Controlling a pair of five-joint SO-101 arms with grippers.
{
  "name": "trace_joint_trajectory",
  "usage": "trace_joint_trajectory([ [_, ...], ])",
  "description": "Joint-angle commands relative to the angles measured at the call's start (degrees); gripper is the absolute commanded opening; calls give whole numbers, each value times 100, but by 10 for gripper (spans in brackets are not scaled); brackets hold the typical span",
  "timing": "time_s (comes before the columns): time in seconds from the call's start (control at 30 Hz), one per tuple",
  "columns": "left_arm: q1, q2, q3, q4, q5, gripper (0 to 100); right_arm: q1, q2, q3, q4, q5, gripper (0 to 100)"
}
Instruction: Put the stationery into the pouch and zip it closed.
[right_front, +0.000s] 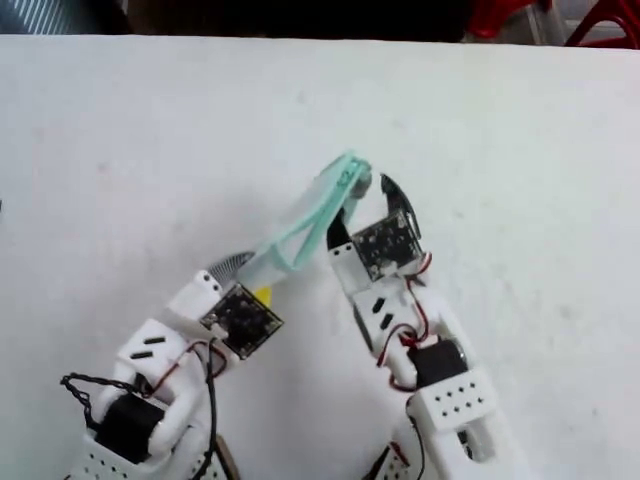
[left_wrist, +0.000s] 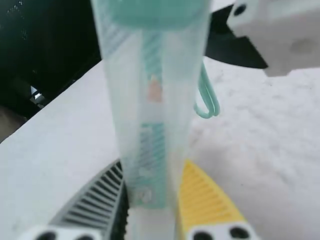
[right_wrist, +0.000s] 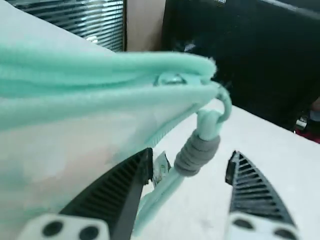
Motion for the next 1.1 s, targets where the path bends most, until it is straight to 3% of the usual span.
trace_joint_trajectory([
  [0.0, -57, -48, -105, -237, -79, 21, 75, 558, -589, -207, -44, 234],
  [0.6, -57, -48, -79, -229, -79, 21, 356, 1253, -976, -708, -44, 227],
  [0.8, -48, -48, -79, -229, -79, 21, 409, 1244, -976, -743, -44, 5],
  [0.87, -57, -48, -79, -229, -79, 21, 435, 1068, -958, -708, -44, 42],
  [1.07, -40, -48, -70, -229, -70, 21, 470, 198, -976, -163, -18, 17],
])
